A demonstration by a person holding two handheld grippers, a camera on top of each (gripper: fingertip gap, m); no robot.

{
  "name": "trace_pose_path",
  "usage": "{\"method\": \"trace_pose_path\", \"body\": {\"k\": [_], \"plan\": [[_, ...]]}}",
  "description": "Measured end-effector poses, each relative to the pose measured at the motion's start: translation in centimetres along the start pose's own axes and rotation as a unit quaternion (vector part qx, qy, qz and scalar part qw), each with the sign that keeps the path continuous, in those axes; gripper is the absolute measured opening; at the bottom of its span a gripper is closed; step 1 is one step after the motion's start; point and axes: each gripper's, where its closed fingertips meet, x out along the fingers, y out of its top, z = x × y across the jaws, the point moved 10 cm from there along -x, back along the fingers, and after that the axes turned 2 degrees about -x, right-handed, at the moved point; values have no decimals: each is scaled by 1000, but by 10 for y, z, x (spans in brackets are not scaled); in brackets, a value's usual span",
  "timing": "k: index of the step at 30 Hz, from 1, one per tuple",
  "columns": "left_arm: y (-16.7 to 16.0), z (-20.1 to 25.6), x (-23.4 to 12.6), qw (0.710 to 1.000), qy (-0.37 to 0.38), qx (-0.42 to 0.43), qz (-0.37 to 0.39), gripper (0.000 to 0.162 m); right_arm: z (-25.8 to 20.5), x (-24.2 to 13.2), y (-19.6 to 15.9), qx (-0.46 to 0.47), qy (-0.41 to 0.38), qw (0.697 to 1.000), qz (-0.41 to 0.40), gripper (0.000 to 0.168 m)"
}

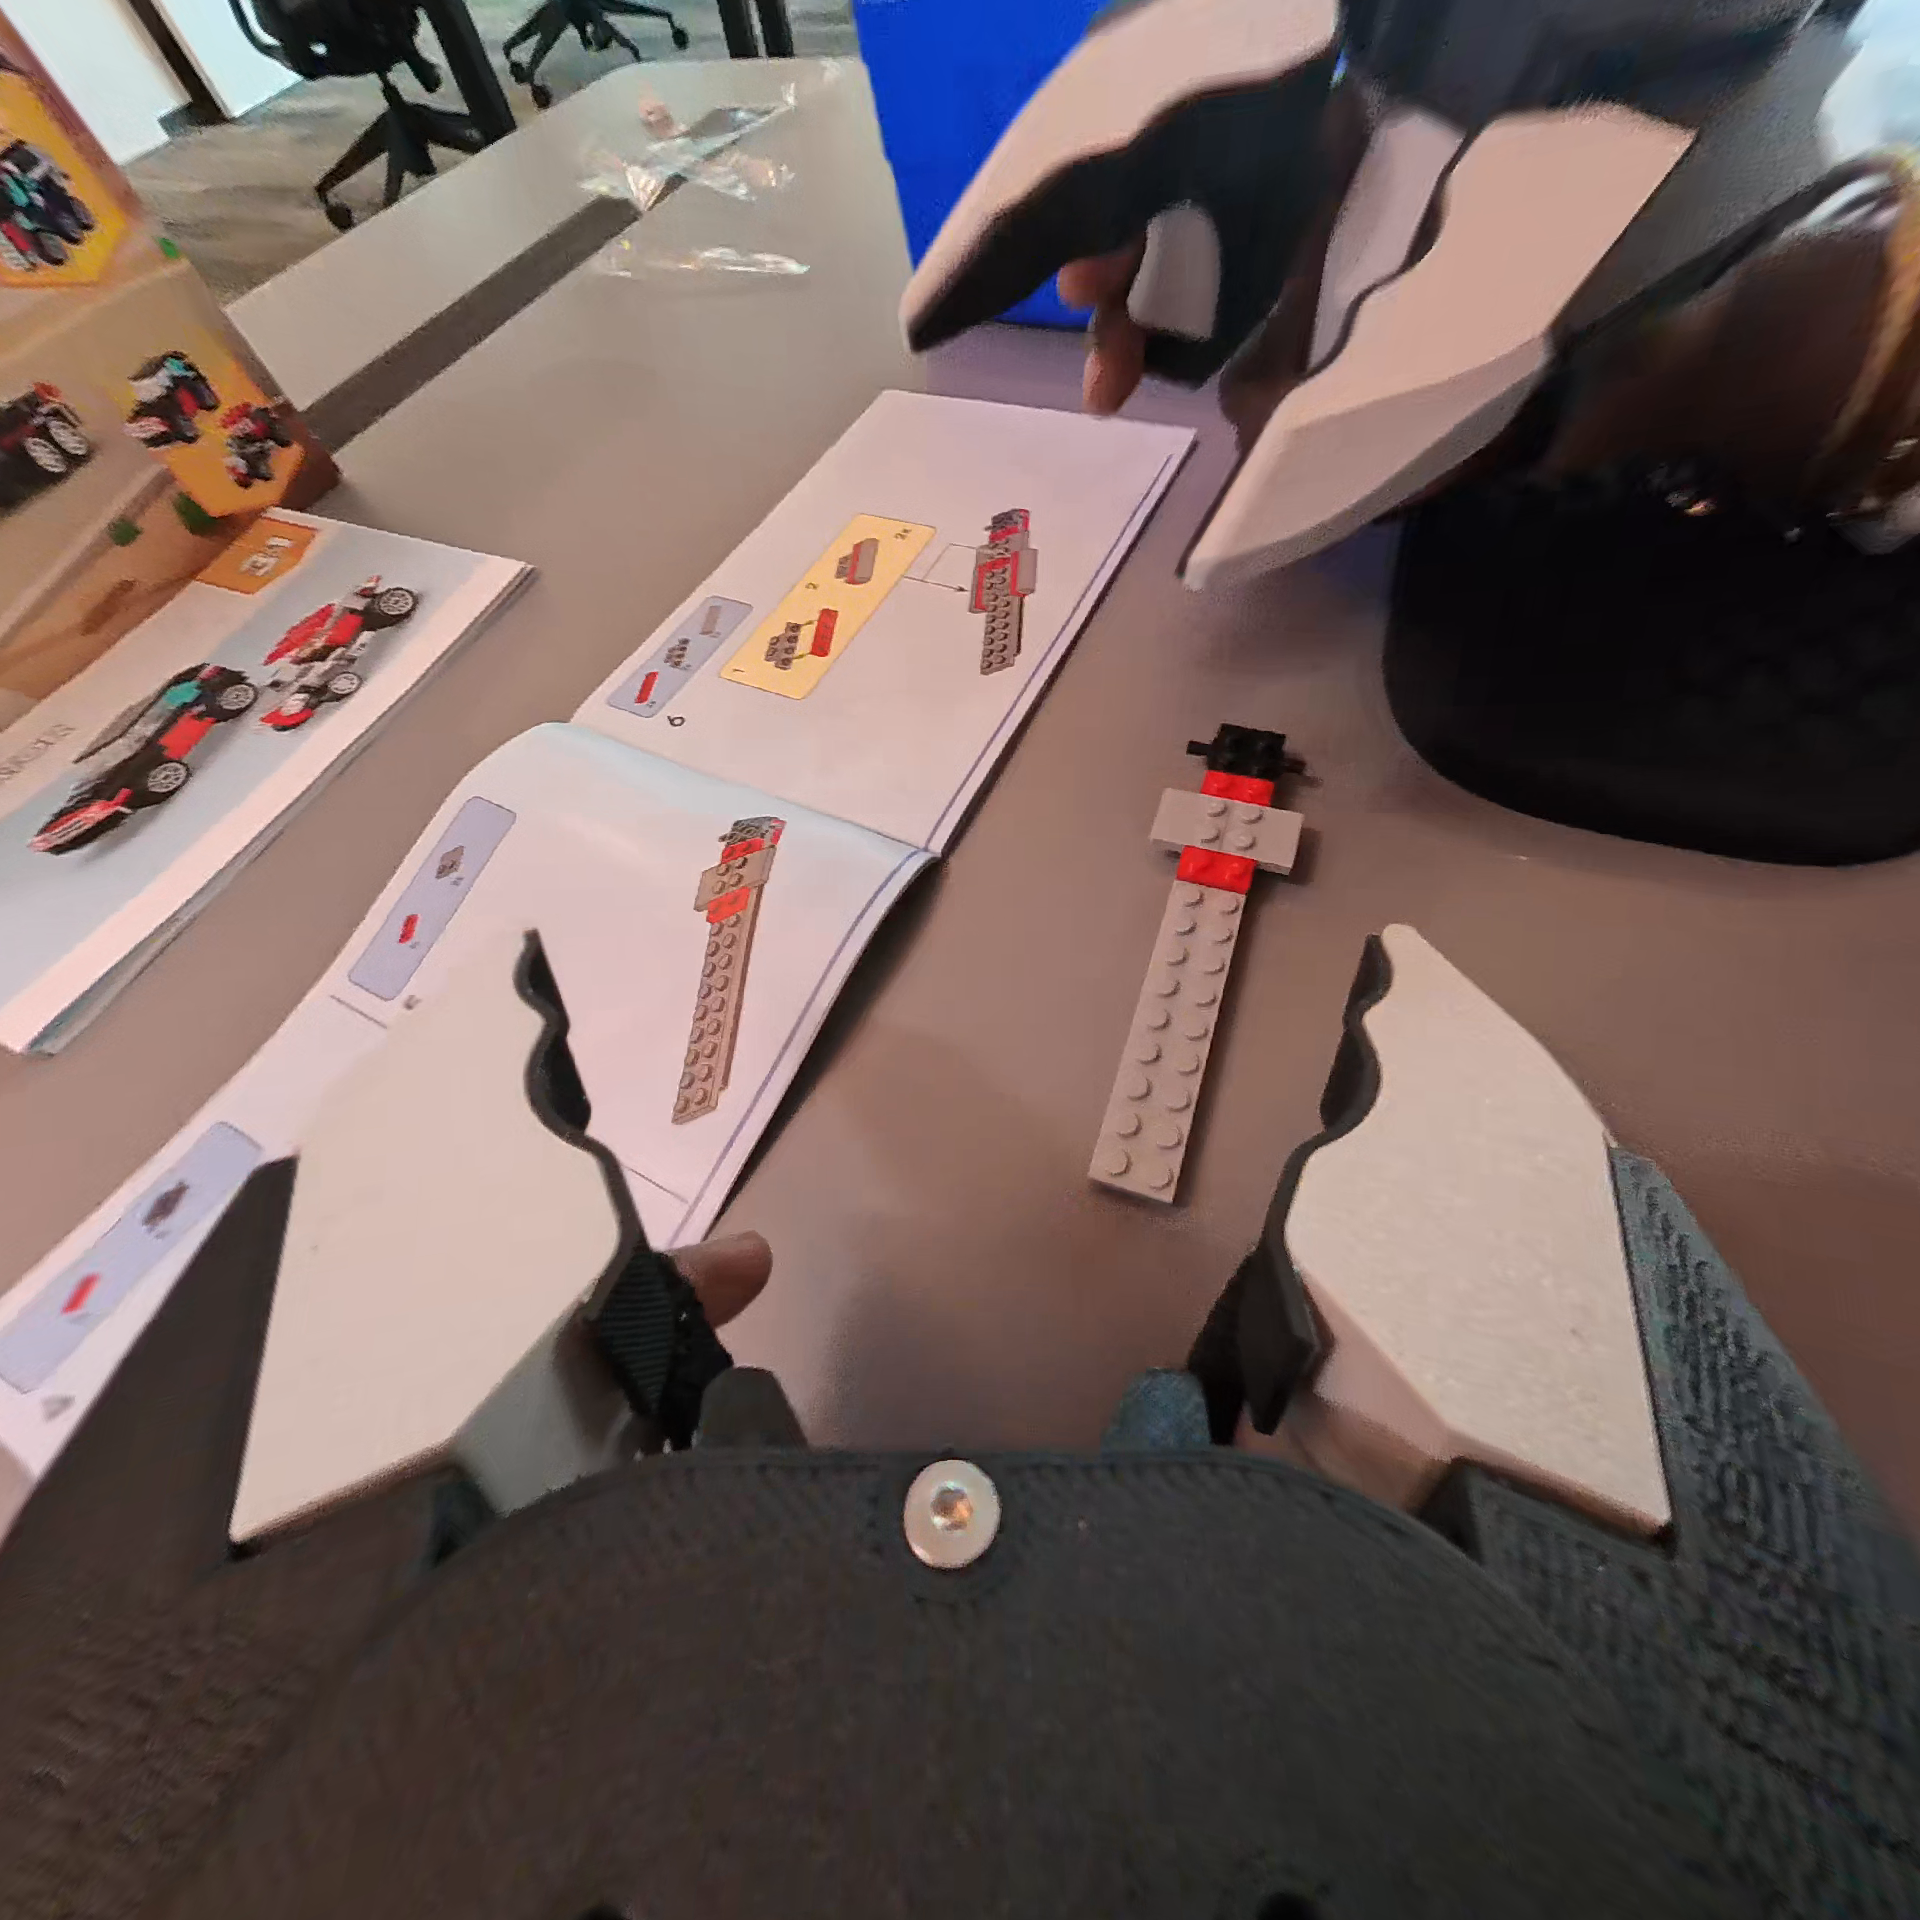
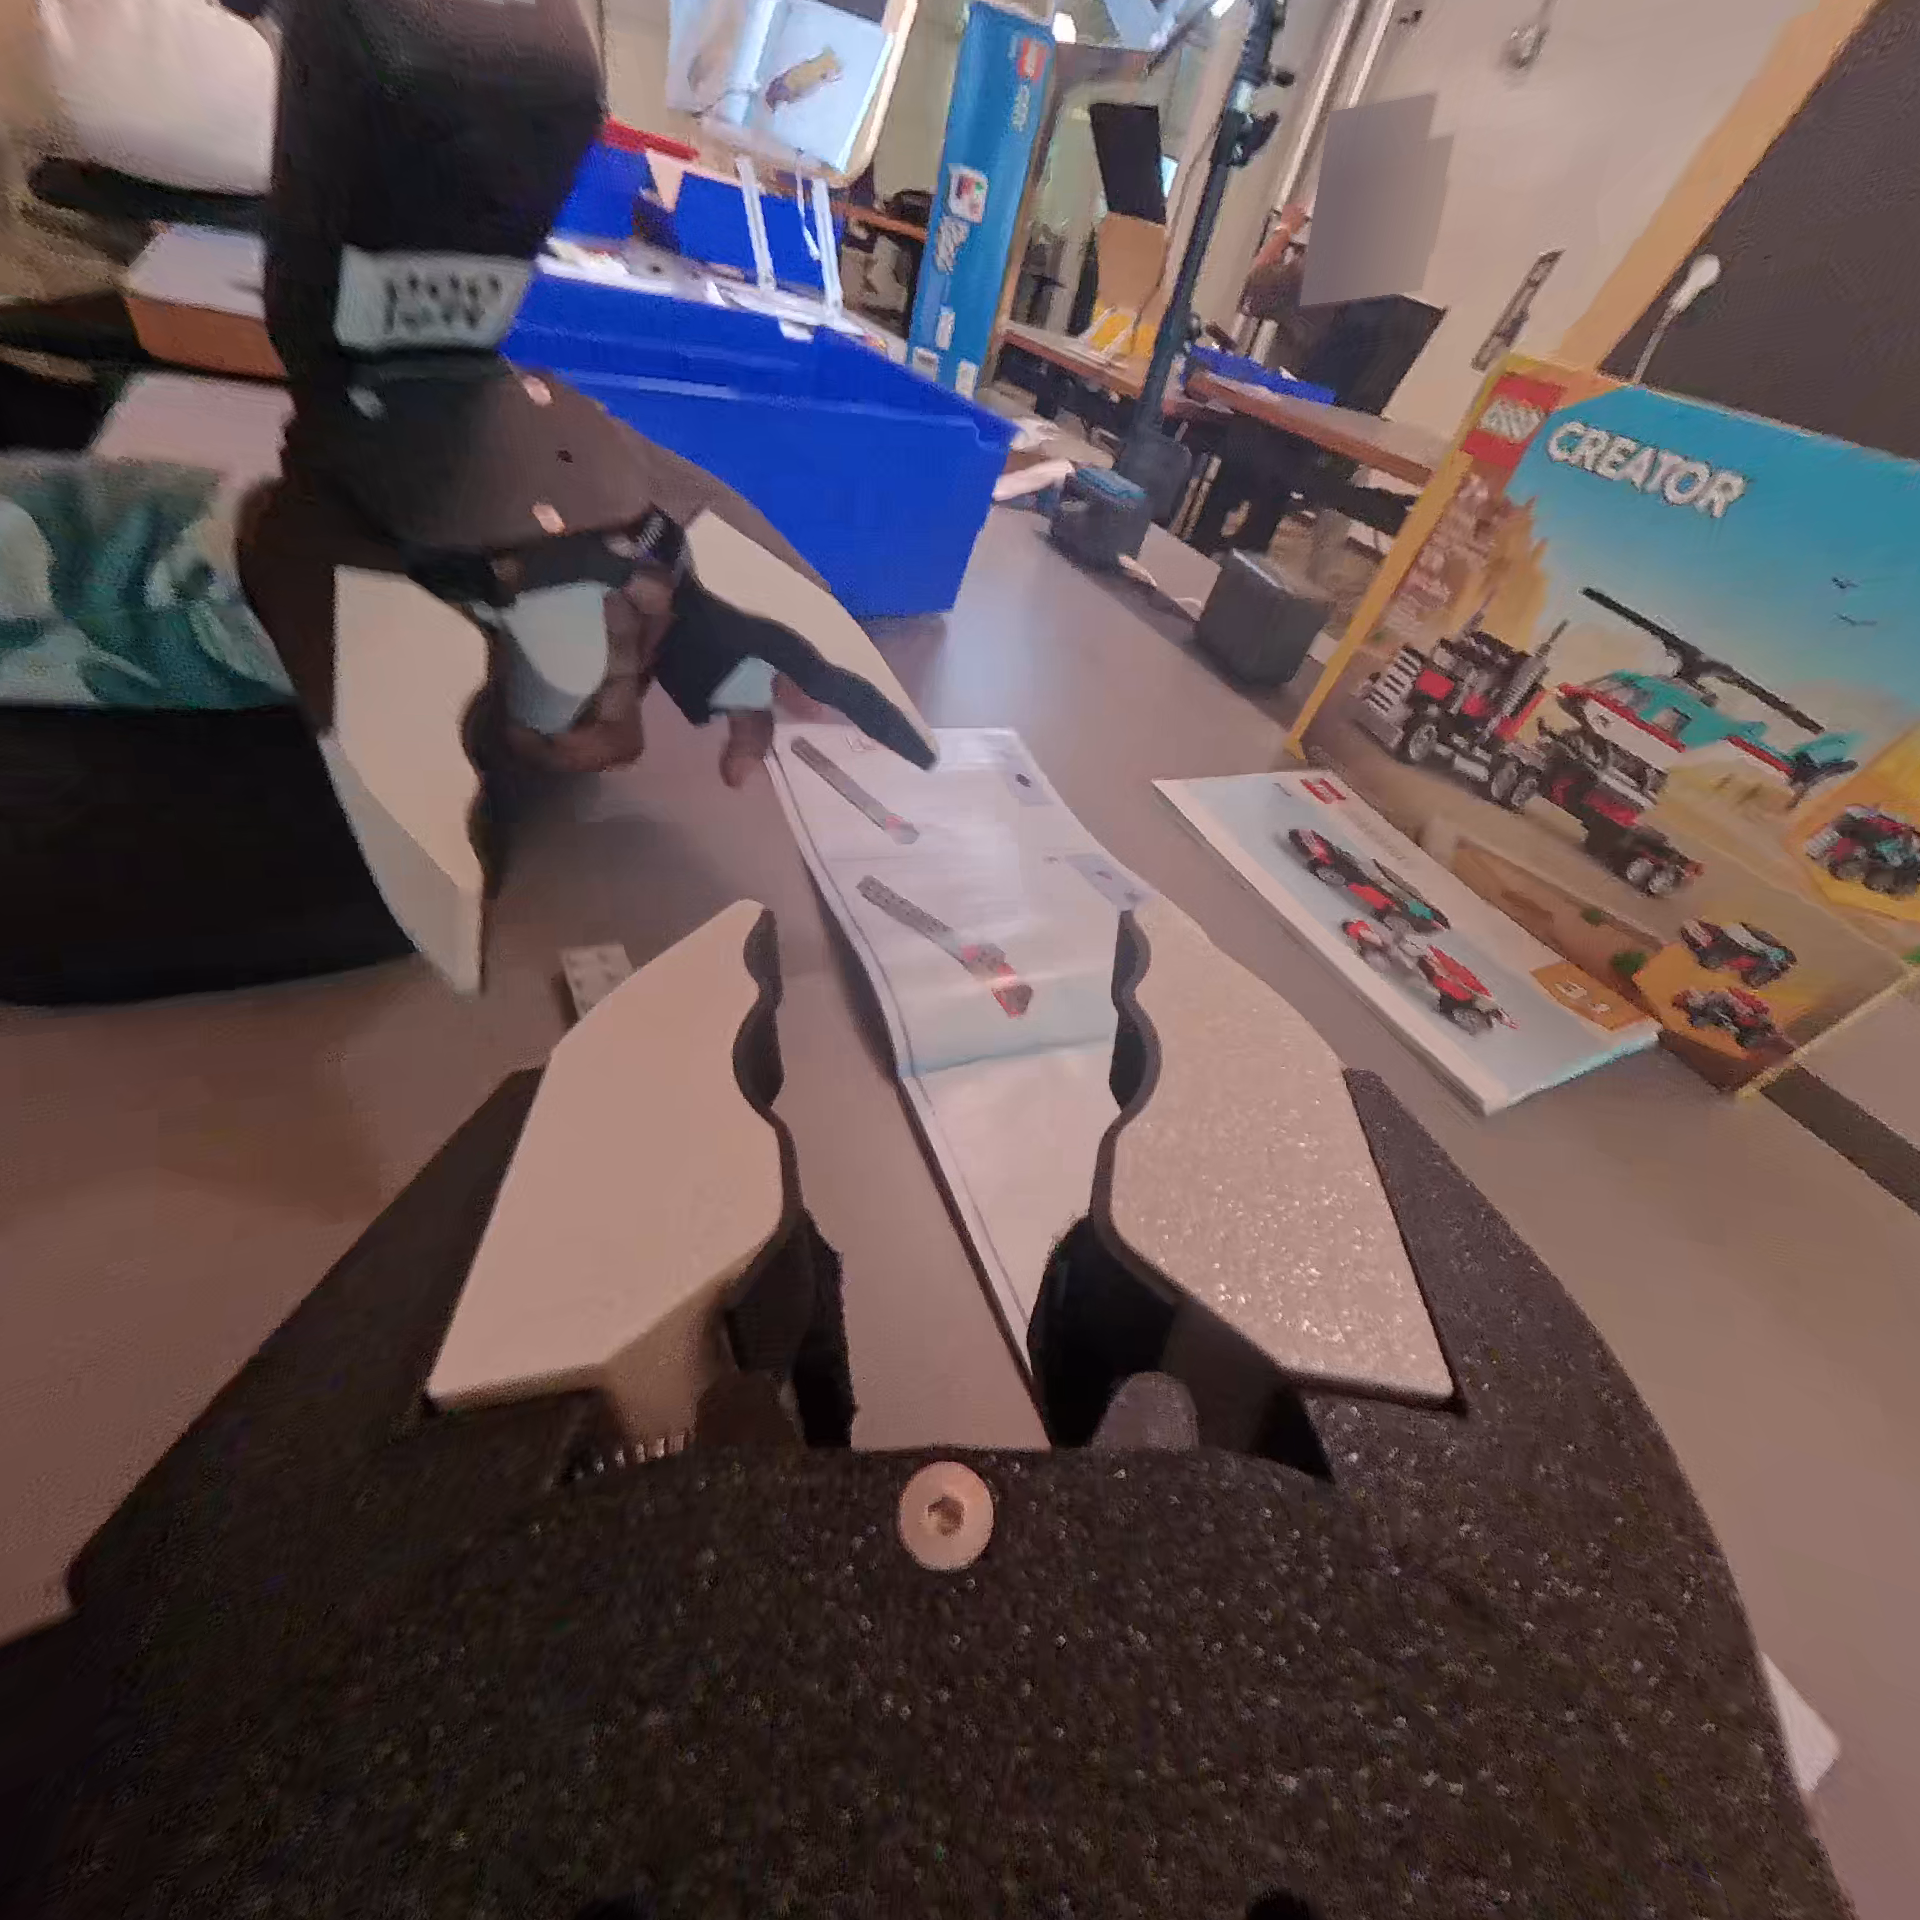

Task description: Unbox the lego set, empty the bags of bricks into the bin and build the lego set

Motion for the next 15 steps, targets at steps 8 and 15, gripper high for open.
{"method": "trace_pose_path", "body": {"k": [8, 15], "plan": [[0, 3, 4, 1000, 11, 21, -4, 125, -3, -8, -7, -49, -27, 998, -26, 61], [3, 10, 7, 998, 25, 50, -10, 119, -6, -10, -3, -37, 4, 999, -23, 63]]}}
